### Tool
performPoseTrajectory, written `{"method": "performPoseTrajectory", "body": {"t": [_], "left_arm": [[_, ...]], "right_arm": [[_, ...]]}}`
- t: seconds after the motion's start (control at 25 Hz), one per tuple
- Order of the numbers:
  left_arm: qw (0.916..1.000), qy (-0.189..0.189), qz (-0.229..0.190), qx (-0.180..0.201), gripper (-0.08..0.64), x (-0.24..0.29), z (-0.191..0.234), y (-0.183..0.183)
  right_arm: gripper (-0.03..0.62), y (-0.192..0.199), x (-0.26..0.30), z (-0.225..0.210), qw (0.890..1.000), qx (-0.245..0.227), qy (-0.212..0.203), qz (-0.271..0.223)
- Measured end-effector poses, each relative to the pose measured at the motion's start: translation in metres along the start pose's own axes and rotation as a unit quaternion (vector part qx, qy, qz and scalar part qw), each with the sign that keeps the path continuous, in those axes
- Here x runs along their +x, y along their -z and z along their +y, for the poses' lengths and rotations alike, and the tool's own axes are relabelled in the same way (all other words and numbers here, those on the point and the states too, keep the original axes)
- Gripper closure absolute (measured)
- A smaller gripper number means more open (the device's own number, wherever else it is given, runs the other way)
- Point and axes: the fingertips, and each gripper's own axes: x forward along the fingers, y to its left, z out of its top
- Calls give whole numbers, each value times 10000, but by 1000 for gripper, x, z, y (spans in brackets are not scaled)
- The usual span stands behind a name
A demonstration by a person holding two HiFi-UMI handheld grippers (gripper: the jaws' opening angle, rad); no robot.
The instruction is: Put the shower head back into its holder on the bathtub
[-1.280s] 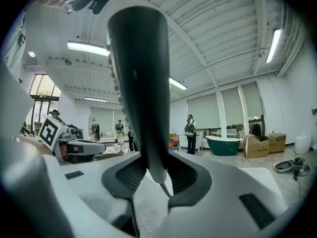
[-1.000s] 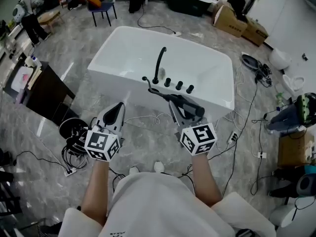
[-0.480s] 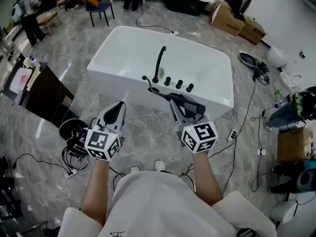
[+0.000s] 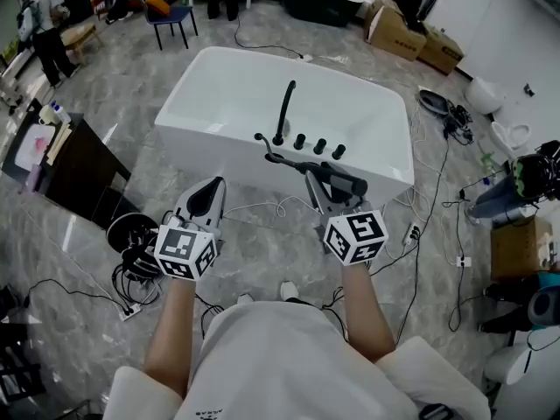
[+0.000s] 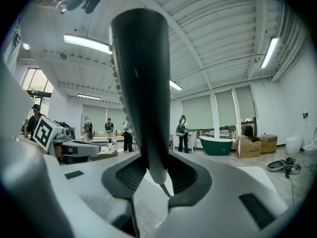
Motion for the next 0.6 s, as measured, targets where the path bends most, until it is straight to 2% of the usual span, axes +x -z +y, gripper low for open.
{"method": "performPoseTrajectory", "body": {"t": [0.36, 0.6], "left_arm": [[9995, 298, -36, -131, 549, -22, 5, 7], [9991, 412, -35, -17, 549, -30, 4, 7]], "right_arm": [[449, 3, 3, 19, 9997, -49, 229, 4], [449, 0, 8, 25, 9995, -101, 292, -2]]}}
